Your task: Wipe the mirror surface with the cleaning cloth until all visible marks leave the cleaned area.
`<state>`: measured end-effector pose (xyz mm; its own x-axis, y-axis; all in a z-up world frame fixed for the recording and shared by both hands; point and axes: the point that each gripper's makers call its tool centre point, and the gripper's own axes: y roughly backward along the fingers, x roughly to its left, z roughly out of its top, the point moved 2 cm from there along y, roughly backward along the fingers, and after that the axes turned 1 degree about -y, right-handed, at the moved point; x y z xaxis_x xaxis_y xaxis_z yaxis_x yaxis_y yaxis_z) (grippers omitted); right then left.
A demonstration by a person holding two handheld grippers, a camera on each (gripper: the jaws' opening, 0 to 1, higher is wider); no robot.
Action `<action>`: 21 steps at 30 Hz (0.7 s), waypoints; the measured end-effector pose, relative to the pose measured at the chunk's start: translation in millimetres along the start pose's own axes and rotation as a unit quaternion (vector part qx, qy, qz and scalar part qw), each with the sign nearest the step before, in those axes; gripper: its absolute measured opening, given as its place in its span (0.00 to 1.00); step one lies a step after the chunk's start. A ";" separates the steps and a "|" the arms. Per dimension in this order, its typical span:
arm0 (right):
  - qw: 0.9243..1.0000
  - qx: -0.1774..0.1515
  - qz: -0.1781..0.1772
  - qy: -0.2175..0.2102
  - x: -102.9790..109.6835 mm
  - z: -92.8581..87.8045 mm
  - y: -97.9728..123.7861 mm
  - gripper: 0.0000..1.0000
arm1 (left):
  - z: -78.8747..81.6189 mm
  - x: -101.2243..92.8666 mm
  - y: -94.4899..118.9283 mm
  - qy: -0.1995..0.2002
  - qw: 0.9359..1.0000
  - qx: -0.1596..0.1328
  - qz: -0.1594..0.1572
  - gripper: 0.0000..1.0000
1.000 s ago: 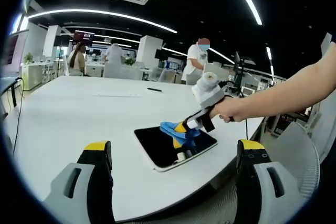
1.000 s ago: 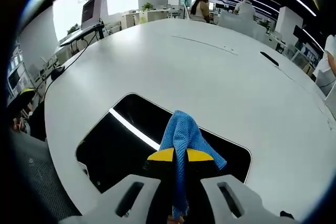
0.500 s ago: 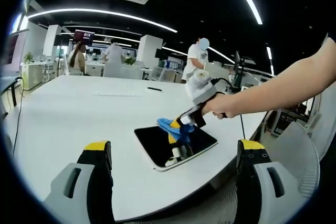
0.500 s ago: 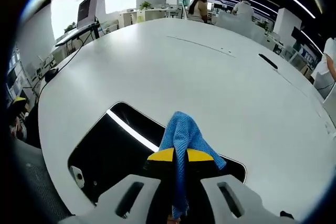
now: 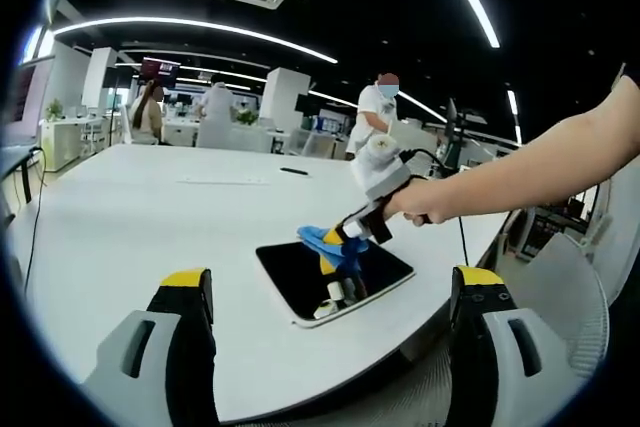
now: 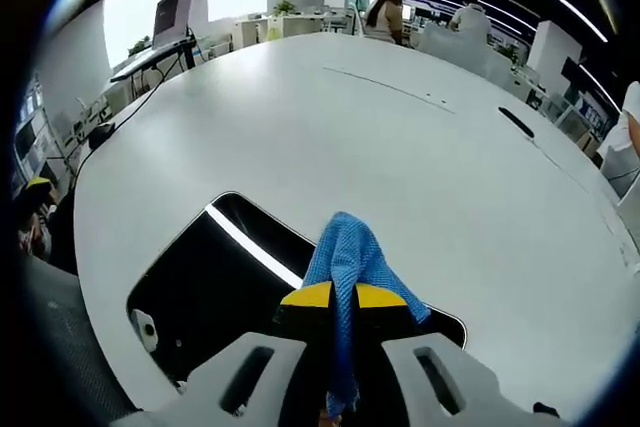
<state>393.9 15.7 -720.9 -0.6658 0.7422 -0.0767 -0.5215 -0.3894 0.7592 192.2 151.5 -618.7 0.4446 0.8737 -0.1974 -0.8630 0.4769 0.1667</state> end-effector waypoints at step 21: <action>1.000 0.015 -0.021 -0.017 -33.5 -20.2 14.8 0.01 | 1.1 -1.1 -0.4 0.003 1.000 -0.004 -0.005 0.98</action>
<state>397.7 -25.9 -720.1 -0.6242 0.7763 -0.0877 -0.5327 -0.3408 0.7746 192.3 150.4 -617.4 0.4515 0.8684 -0.2049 -0.8606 0.4844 0.1569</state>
